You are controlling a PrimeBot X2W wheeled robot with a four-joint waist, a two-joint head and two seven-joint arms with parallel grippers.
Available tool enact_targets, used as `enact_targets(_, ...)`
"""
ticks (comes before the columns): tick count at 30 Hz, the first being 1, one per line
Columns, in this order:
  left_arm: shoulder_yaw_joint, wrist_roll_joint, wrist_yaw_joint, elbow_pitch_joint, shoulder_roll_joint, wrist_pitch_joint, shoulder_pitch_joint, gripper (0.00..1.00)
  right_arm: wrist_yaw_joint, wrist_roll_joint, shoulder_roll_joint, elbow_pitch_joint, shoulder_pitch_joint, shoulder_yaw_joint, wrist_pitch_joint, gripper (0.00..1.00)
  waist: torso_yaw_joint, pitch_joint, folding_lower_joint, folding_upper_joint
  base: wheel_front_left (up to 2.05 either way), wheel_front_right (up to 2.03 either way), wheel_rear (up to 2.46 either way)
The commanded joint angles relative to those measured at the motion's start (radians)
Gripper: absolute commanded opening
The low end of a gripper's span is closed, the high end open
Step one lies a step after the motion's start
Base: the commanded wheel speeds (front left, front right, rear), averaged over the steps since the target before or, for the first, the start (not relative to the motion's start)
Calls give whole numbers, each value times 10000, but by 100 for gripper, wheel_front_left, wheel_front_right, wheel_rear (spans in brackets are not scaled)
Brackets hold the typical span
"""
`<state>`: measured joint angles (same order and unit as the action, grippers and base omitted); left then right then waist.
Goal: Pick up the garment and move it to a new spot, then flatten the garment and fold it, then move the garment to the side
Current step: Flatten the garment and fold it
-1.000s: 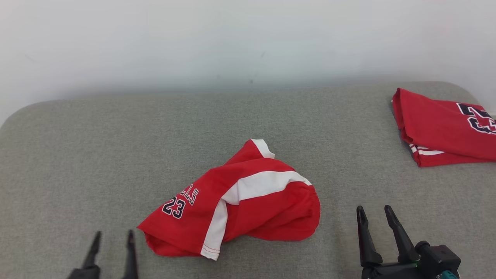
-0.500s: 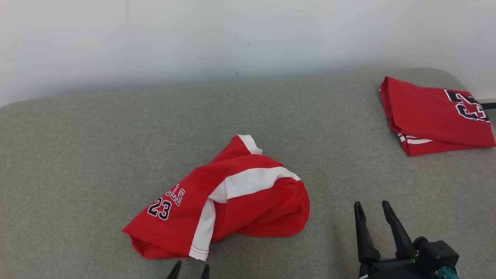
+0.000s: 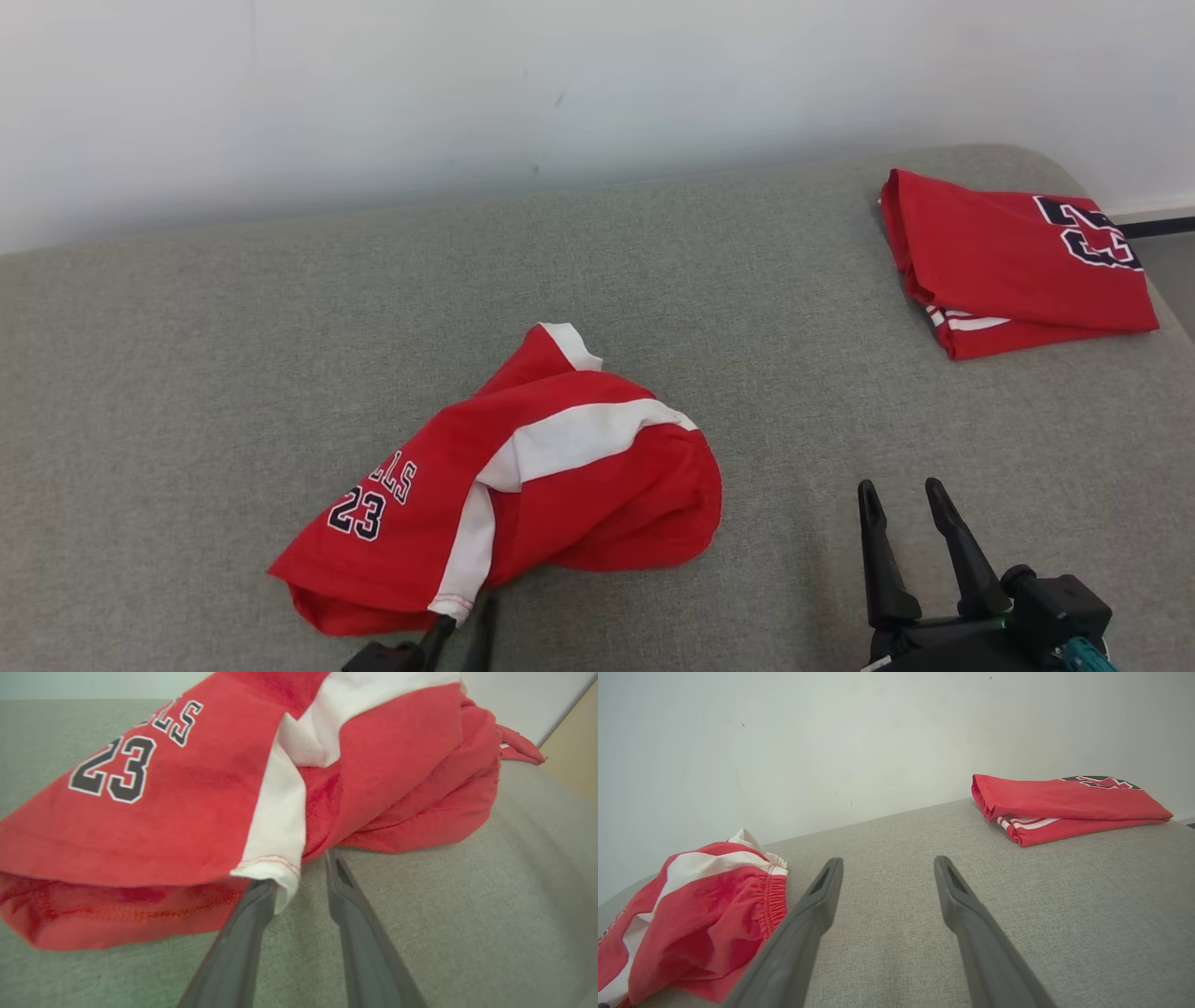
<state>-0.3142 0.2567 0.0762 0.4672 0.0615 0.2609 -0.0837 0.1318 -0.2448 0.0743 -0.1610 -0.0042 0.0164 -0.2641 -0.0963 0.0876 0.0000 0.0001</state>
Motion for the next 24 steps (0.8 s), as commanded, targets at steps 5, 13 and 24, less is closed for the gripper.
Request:
enact_targets(5, 381, -30, 0, -660, 42, 44, 243, 0, -27, 24, -35, 33, 183, -145, 1, 100, 296, -153, 0, -1, 0, 0, 0)
enact_targets(13, 978, -55, -134, -1425, 640, 46, 823, 0, -27, -18, -112, 15, 270, -59, 1, 100, 1080, -295, 0, -1, 0, 0, 0)
enact_targets(24, 1355, 400, -93, -788, 898, 30, 1703, 0, -27, -26, -94, -66, 343, -23, 3, 100, 1264, -452, 0, -1, 0, 0, 0)
